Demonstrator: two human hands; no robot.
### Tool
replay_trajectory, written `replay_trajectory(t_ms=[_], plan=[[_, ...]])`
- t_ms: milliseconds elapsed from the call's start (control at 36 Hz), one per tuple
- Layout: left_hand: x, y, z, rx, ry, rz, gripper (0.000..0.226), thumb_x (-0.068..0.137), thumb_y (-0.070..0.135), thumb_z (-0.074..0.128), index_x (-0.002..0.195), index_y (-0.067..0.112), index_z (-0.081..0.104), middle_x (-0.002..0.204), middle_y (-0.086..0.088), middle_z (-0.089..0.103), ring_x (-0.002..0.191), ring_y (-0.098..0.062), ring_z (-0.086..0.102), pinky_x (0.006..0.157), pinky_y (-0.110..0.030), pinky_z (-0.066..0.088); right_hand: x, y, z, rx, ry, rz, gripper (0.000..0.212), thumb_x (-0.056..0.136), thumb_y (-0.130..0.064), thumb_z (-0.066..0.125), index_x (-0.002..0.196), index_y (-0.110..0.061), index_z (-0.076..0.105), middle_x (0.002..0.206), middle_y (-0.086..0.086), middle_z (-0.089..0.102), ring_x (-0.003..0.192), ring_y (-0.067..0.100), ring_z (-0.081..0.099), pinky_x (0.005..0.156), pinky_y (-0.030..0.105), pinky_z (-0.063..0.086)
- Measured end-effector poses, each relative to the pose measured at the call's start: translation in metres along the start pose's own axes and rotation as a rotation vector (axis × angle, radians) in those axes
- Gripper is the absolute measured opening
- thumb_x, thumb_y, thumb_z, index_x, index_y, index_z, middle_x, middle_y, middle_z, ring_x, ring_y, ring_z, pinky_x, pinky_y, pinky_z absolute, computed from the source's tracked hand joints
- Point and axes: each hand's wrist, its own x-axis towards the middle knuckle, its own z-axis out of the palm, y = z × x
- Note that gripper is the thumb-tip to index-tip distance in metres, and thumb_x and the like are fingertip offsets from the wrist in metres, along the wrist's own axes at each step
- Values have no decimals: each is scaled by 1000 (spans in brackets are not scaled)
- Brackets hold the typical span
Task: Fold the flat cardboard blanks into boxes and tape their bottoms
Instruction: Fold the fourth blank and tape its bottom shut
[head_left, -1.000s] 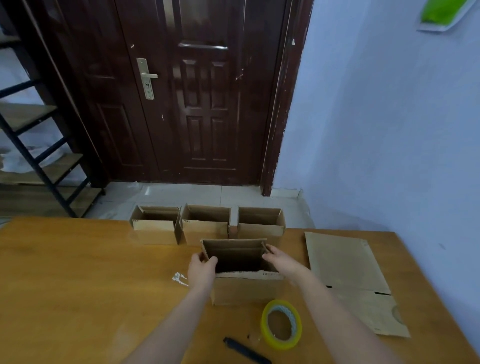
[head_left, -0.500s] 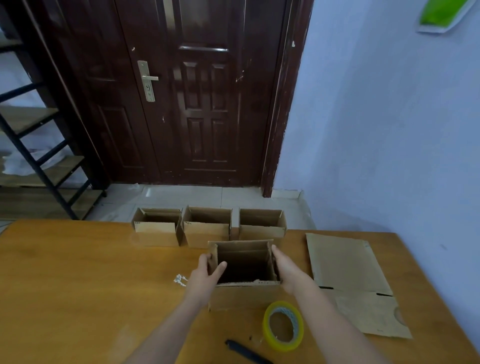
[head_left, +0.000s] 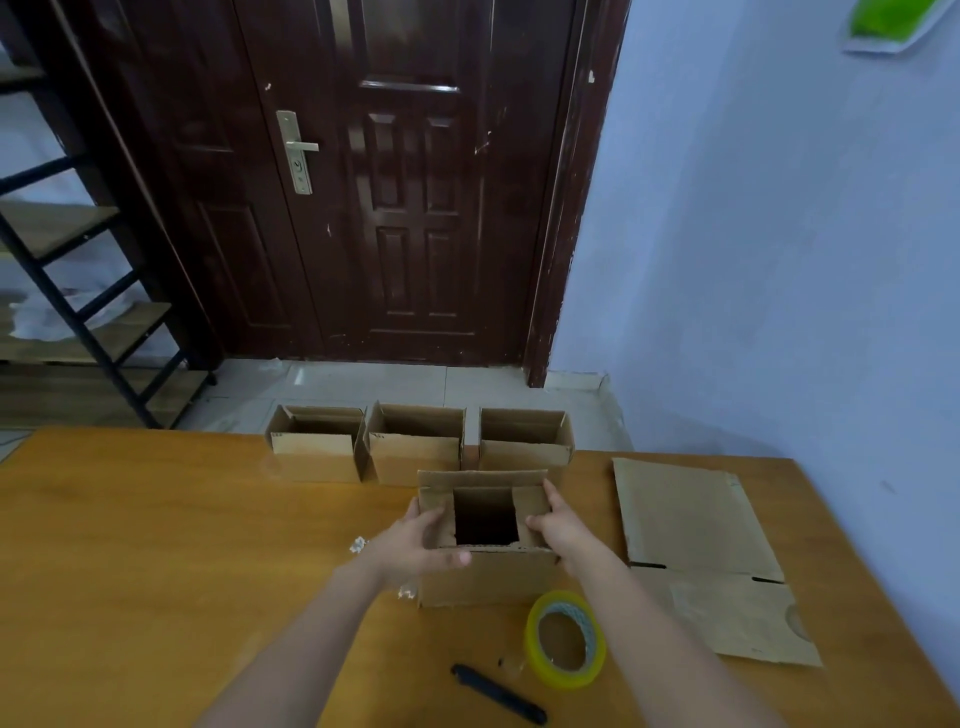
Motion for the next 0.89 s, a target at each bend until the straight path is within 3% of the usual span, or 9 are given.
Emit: replay_trajectory(t_ms=[111, 222, 278, 417, 500, 583, 639, 778, 889], plan=[[6, -2, -1, -89, 77, -37, 82, 78, 51, 66, 146, 19, 32, 154, -7, 28, 138, -24, 34, 112, -40, 33, -1, 0, 6, -23, 52, -31, 66, 97, -4, 42, 150, -31, 14, 145, 11, 39, 124, 27, 46, 97, 34, 42], [7, 4, 2, -94, 185, -77, 75, 78, 45, 70, 141, 18, 40, 143, -4, 46, 130, -21, 44, 105, -36, 41, -2, 2, 9, -27, 80, -32, 65, 97, -4, 44, 149, -31, 17, 143, 10, 41, 109, 22, 53, 81, 27, 48], [7, 5, 5, -90, 235, -97, 77, 77, 44, 72, 141, 17, 39, 140, -4, 49, 128, -21, 47, 101, -35, 44, -3, 1, 9, -17, 80, -24, 61, 97, -9, 45, 148, -29, 19, 143, 11, 41, 114, 25, 52, 90, 33, 47], [7, 11, 16, -90, 364, -198, 83, 78, 39, 73, 143, 13, 29, 135, -9, 53, 122, -25, 53, 92, -36, 52, -8, -3, 4, -33, 52, -54, 60, 98, -31, 47, 150, -21, 17, 151, 8, 31, 136, 30, 33, 108, 41, 32], [8, 14, 22, -117, 428, -204, 82, 79, 34, 73, 142, 14, 23, 121, -8, 61, 104, -21, 63, 78, -31, 54, -10, -4, 4, -63, 66, -79, 63, 98, -42, 43, 151, -22, 16, 154, 7, 26, 140, 29, 29, 110, 42, 30], [8, 13, 25, -118, 476, -173, 101, 80, 33, 72, 150, 26, 0, 109, -6, 65, 83, -14, 64, 61, -24, 53, -11, -4, 7, -75, 131, -198, 61, 98, -39, 43, 151, -28, 13, 156, 4, 23, 142, 26, 25, 111, 42, 28], [8, 12, 26, -101, 480, -142, 107, 80, 32, 72, 149, 35, -10, 114, -7, 63, 87, -15, 65, 56, -20, 45, -12, -3, 10, -107, 163, -284, 58, 99, -35, 43, 151, -30, 17, 155, 2, 24, 142, 23, 25, 111, 39, 27], [10, 10, 20, -42, 394, -86, 69, 85, 34, 65, 143, 29, 29, 121, -6, 56, 92, -14, 57, 64, -20, 44, -13, 3, 18, -287, 213, -316, 41, 101, -33, 38, 140, -21, 43, 151, 3, 30, 136, 19, 32, 108, 32, 29], [13, 4, 18, -26, 378, -51, 48, 87, 37, 64, 128, 23, 45, 116, -4, 55, 87, -12, 47, 68, -26, 46, -15, 17, 22, -343, 234, -307, 41, 101, -33, 37, 138, -18, 47, 155, -1, 24, 140, 15, 26, 110, 30, 25]])
